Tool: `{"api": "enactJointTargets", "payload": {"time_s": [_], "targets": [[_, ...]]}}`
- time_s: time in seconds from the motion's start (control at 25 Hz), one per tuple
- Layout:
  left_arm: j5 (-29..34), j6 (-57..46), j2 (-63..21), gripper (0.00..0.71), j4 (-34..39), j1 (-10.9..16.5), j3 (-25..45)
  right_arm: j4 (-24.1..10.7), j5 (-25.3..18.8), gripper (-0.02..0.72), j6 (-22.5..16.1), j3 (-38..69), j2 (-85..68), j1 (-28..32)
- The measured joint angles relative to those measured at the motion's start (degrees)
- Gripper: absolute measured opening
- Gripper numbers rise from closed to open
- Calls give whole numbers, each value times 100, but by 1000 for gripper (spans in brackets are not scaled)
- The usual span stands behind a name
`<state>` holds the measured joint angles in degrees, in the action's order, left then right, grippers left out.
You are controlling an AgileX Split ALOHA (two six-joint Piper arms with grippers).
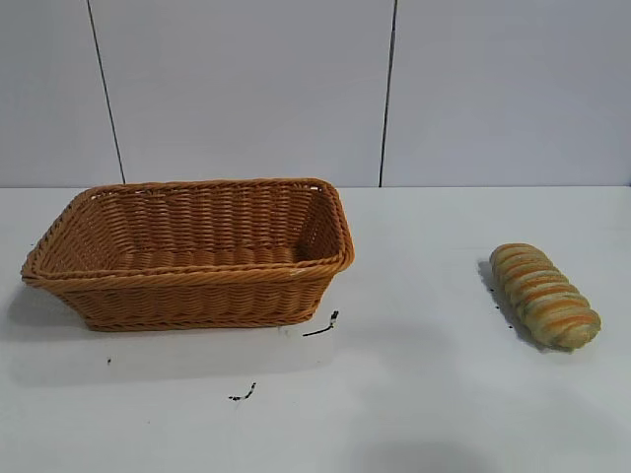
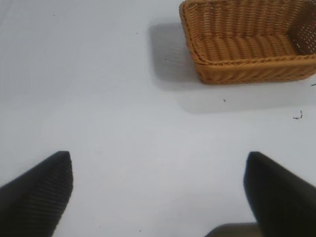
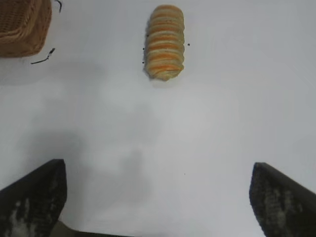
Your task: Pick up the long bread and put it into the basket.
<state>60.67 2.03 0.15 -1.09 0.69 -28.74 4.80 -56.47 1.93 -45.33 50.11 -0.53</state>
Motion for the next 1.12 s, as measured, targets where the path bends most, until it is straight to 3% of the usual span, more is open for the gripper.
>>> {"api": "enactJointTargets", "payload": {"time_s": [0.76,1.12], "targets": [[0,0,0,693,0,0,0,-150,151,690,75,-3105,5140,-129],[0,0,0,693,0,0,0,-248,240,690,3,-3667,6081,-375]]}}
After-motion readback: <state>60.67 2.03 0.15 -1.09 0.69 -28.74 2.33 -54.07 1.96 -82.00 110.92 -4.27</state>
